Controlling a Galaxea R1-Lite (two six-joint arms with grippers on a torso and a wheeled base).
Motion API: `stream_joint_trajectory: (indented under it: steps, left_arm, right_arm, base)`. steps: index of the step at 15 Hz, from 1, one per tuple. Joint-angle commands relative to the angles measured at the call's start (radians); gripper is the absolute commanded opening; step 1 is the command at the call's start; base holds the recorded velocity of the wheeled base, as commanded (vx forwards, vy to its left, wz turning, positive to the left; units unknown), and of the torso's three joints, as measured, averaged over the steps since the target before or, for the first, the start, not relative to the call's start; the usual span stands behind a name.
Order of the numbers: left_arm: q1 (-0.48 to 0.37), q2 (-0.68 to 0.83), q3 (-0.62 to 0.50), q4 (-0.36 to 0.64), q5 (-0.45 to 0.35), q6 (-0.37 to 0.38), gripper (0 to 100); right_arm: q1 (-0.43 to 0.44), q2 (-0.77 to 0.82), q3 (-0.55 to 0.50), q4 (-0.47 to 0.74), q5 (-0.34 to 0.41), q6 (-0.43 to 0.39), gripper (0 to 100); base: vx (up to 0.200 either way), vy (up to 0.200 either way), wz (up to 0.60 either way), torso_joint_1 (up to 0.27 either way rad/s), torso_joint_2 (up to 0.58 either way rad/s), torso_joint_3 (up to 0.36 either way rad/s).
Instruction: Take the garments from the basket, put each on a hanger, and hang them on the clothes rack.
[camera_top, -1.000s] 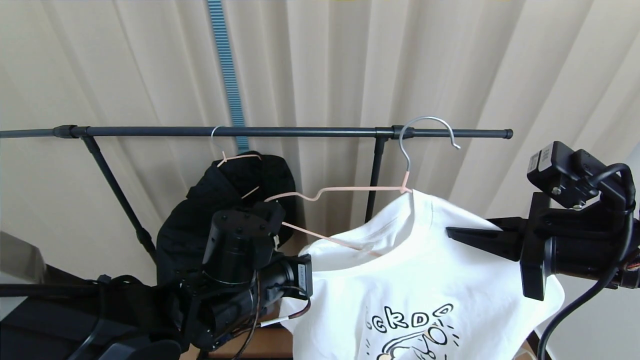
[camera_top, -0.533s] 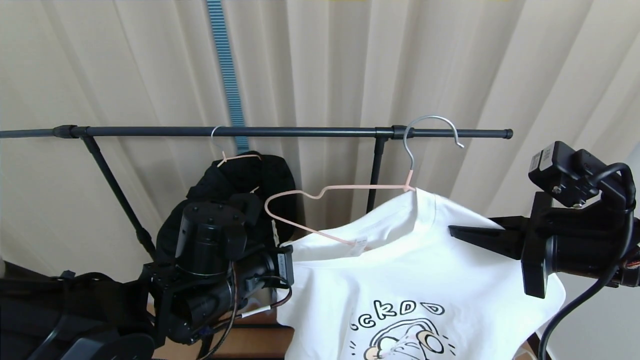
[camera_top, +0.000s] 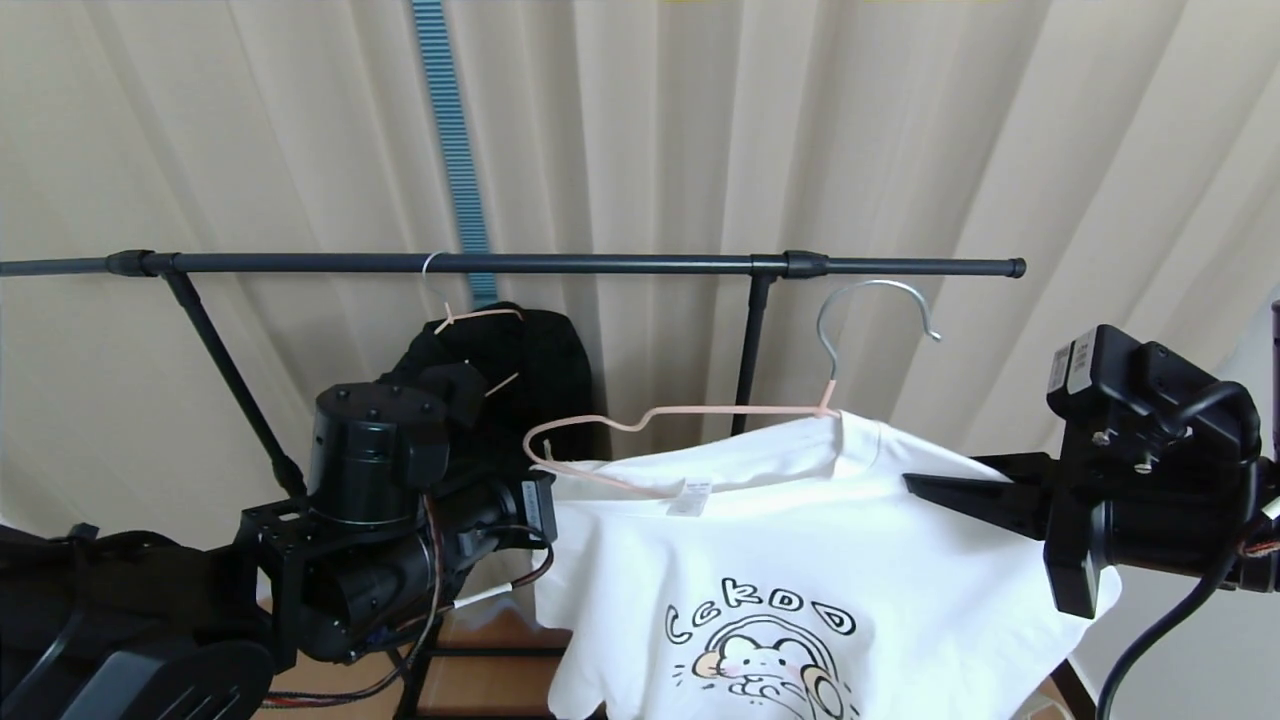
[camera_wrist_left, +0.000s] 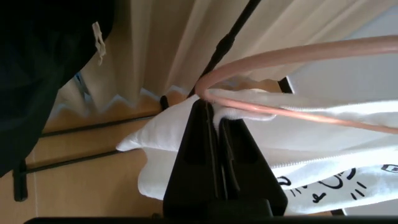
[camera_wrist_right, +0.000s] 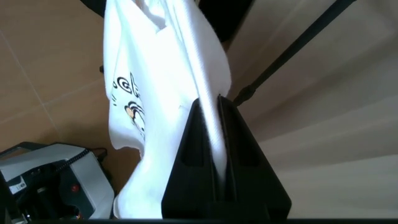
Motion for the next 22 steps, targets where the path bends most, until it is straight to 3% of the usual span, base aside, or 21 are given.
stream_joint_trajectory:
  steps: [1, 15, 22]
  left_arm:
    - [0.023, -0.017, 0.0, -0.001, 0.0, 0.01, 0]
    - [0.074, -0.047, -0.012, -0.057, -0.009, 0.095, 0]
    - [0.042, -0.078, -0.093, -0.048, -0.008, 0.242, 0]
  right_arm:
    - [-0.011, 0.0, 0.009, 0.001, 0.0, -0.015, 0]
    - [-0.036, 0.009, 0.023, 0.006, 0.0, -0.084, 0]
    - [-0.021, 0.041, 0.011, -0.005, -0.001, -0.064, 0]
  base:
    - [0.0, 0.0, 0.0, 0.0, 0.0, 0.0]
    - [0.0, 0.0, 0.0, 0.0, 0.0, 0.0]
    - [0.0, 0.0, 0.0, 0.0, 0.0, 0.0]
